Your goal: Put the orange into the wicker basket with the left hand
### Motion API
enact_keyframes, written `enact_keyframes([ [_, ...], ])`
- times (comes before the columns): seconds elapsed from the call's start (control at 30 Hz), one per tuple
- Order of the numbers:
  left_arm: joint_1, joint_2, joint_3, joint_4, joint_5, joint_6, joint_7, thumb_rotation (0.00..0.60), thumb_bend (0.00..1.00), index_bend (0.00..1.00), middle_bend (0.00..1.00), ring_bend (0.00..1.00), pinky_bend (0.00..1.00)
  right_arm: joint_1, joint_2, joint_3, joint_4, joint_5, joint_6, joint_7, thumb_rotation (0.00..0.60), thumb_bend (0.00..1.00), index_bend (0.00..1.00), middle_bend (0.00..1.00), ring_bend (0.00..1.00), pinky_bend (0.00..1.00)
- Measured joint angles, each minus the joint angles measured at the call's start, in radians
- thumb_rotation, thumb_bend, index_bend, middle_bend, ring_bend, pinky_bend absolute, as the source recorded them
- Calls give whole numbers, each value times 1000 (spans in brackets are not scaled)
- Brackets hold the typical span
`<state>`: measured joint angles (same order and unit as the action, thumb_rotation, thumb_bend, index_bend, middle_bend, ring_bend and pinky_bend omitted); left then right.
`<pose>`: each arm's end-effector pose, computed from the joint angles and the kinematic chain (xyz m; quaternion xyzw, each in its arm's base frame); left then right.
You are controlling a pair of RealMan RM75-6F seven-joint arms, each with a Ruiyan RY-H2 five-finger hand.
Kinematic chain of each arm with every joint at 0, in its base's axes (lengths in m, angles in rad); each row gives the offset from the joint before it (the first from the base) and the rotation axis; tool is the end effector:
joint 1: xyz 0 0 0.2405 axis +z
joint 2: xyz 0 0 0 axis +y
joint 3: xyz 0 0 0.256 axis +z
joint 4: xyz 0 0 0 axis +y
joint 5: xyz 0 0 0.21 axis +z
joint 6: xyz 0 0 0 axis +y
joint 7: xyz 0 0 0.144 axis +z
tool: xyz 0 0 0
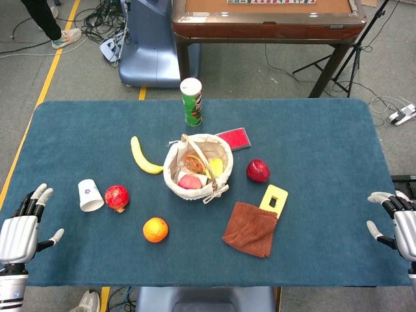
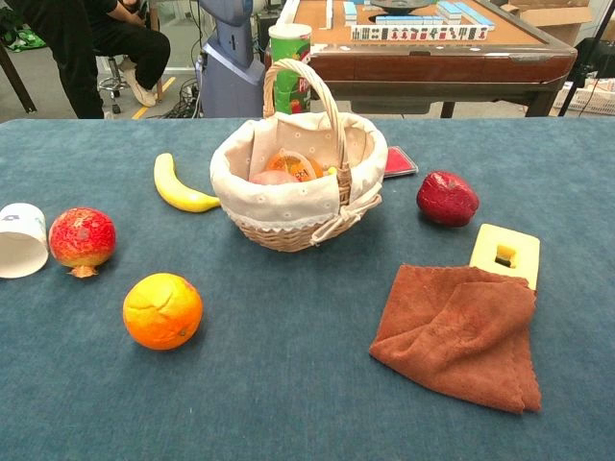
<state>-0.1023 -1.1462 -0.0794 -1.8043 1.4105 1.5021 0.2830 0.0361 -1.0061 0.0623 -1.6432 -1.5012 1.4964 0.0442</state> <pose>-0.2749 0.1878 0.1453 -0.5840 -0.3766 -0.3682 0.6178 -0.3185 -0.1683 0.1956 0.5866 -0.3822 0.3735 0.6086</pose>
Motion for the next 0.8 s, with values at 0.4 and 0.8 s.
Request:
enact_keyframes([
  [0.4,2,0,7,9,11,-1,-11,600,223,124,57,96,309,1,3,3,-3,-3,9,-4,600,292,350,311,306,400],
  [0.8,-45,37,28,63,150,-41,-136,600,222,176,57,97,279,7,22,35,-18,21,28,-35,600,291,350,297,306,400],
])
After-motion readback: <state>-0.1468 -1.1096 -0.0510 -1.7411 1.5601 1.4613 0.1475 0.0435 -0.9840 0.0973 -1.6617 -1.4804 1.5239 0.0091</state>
